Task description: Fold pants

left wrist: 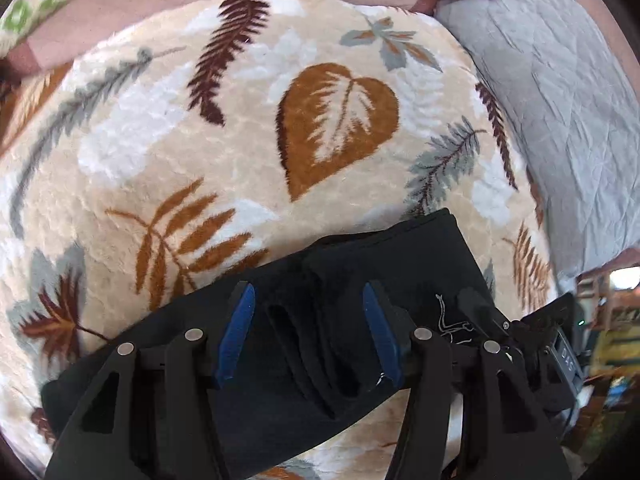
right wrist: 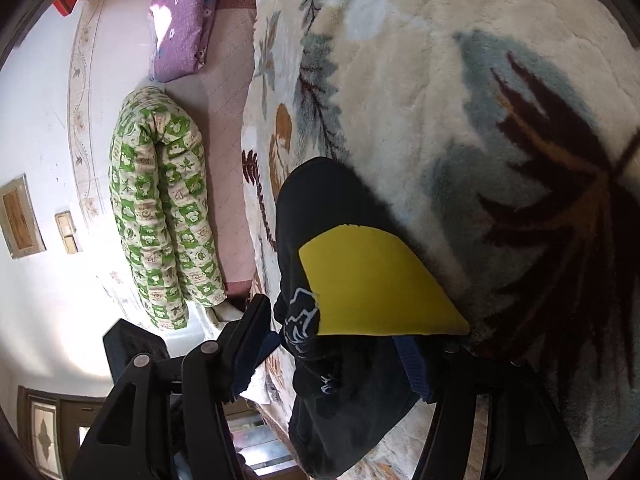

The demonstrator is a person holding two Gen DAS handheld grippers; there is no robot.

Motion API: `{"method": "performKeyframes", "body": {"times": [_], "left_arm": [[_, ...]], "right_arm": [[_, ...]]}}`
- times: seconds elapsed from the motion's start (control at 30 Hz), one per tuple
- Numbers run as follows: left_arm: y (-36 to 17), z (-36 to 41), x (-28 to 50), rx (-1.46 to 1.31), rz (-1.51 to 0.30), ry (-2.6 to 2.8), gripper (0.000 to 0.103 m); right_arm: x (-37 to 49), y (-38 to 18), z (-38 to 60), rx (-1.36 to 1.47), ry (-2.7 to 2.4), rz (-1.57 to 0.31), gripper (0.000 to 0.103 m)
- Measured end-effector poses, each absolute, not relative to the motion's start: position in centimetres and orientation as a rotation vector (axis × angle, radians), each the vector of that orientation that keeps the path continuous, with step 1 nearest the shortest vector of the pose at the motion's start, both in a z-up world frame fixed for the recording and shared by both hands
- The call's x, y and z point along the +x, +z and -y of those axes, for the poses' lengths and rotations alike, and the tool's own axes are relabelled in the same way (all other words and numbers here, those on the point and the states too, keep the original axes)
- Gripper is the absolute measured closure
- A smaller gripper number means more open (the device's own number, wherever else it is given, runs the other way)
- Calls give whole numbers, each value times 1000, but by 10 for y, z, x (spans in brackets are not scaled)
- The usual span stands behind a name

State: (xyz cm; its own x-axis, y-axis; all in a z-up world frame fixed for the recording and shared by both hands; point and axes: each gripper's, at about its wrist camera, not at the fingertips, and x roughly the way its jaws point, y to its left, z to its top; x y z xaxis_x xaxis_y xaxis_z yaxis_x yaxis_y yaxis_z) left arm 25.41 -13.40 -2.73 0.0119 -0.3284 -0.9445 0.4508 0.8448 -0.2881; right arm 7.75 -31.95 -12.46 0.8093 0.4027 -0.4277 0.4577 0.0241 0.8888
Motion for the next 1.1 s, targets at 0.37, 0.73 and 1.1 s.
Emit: {"method": "performKeyframes", "body": {"times": [0.37,0.73,1.1], "left_arm": [[-52,129,246,-254,-1560,-670,58],[-62,150,222,3,-1437,-571,73],[-31,104,211,-154,-1451,-589,72]], "right_arm": [[65,-143,327,1688,-52,-707,76],[58,-125,355,1424,-26,-783,94],[36,-111,363,1409,71,-790,67]]}}
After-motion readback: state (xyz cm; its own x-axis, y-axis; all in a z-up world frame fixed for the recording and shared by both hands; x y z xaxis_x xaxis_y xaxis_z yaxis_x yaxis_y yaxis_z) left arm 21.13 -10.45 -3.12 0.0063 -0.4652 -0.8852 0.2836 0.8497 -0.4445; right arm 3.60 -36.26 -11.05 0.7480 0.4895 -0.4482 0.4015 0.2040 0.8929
